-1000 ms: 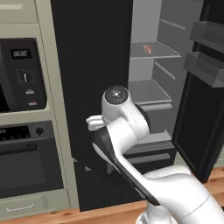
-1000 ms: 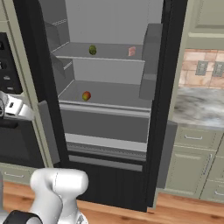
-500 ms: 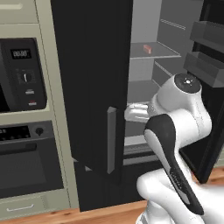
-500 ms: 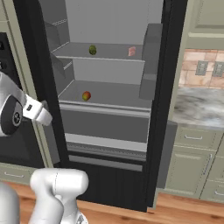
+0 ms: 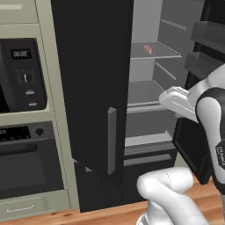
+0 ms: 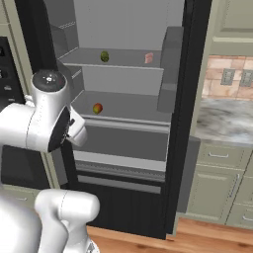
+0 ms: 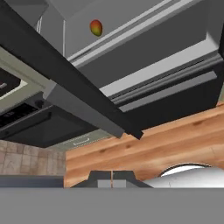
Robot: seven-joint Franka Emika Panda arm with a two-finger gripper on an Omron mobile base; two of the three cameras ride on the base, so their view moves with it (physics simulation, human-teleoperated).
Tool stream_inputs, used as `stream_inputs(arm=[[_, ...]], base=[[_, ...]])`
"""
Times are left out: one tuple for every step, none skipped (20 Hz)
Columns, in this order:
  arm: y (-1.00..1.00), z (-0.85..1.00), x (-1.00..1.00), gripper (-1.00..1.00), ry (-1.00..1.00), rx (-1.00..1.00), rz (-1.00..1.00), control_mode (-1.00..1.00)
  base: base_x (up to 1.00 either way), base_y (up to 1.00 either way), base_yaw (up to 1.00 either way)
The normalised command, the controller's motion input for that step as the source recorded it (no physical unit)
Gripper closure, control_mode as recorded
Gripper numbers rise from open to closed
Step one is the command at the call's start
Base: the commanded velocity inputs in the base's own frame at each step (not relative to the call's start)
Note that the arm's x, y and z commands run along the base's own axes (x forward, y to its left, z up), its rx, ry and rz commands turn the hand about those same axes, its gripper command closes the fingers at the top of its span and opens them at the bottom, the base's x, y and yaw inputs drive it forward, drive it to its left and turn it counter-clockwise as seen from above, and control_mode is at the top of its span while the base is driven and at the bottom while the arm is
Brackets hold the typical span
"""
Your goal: Open the fridge, remove the mango, cucumber, and steak, and place them on any counter.
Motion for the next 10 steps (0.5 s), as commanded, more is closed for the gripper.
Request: stream_inputs(arm=[[-0.21, 0.00, -0.01, 1.00, 0.00, 0.17, 0.05, -1.00], [0.00, 0.00, 0.00, 1.00, 0.00, 0.00, 0.05, -1.00], [0.00, -0.04, -0.16, 1.00, 0.00, 0.00, 0.05, -1.00], [0.00, 0.00, 0.00, 1.00, 0.00, 0.00, 0.01, -1.00], [0.00, 0.00, 0.09, 1.00, 0.00, 0.00, 0.03, -1.00], [0.00, 0.00, 0.32, 1.00, 0.00, 0.00, 0.04, -1.00], [0.00, 0.00, 0.34, 1.00, 0.00, 0.00, 0.05, -1.00], [0.00, 0.01, 0.31, 1.00, 0.00, 0.00, 0.03, -1.00], [0.00, 0.11, 0.31, 1.00, 0.00, 0.00, 0.02, -1.00], [0.00, 0.15, 0.31, 1.00, 0.00, 0.00, 0.01, -1.00]], base=[[0.00, 0.00, 0.00], [0.00, 0.00, 0.00], [0.00, 0.00, 0.00], [0.00, 0.00, 0.00], [0.00, 0.00, 0.00], [0.00, 0.00, 0.00], [0.00, 0.00, 0.00], [0.00, 0.00, 0.00], [0.00, 0.00, 0.00], [0.00, 0.00, 0.00]])
